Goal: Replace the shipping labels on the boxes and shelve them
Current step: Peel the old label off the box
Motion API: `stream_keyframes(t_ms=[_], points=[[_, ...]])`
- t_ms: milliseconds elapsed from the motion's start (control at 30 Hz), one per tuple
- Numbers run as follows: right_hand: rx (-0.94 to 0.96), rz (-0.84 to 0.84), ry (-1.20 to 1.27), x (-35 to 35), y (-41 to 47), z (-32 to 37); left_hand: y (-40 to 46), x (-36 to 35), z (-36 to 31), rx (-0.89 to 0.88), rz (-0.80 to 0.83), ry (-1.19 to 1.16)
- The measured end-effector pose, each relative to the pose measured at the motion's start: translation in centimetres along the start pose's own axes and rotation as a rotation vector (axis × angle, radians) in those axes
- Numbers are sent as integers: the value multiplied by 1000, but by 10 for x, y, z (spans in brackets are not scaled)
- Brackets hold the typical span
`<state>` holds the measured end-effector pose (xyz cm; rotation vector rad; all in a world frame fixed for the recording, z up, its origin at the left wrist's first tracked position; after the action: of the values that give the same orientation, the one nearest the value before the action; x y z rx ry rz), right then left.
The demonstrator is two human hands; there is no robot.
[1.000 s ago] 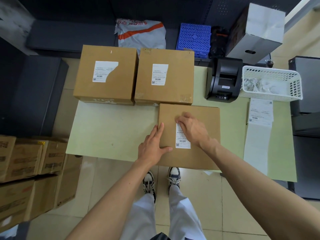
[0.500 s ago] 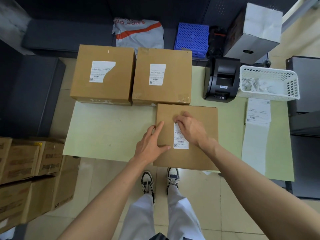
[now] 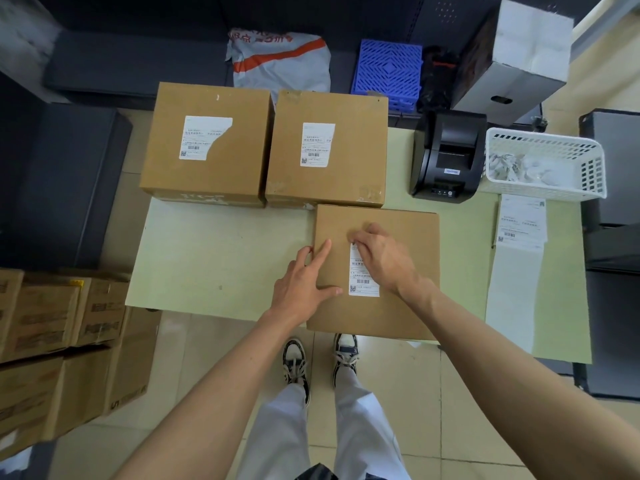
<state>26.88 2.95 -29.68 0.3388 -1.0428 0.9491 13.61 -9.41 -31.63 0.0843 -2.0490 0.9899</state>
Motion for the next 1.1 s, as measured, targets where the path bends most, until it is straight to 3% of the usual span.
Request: stream_keyframes(t_ms=[667,867,1100], points=[[18,40,-56,-2,-2,1,-4,3,-5,28,24,-24],[-31,-40,60,2,-7,-2,-4,3,-5,37,39,-39],[-31,-9,33,-3,-1,-3,-4,2,-4,36,32,-33]])
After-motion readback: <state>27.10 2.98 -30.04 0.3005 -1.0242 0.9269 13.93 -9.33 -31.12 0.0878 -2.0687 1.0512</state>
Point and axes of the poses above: each hand's wrist, its own y-axis towards the middle knuckle, its own x-axis out of the back of the hand, z = x × y, the point moved 4 cm from there along y, towards the middle knuckle, and after that the axes turned 13 degrees about x, right-handed, at the moved point
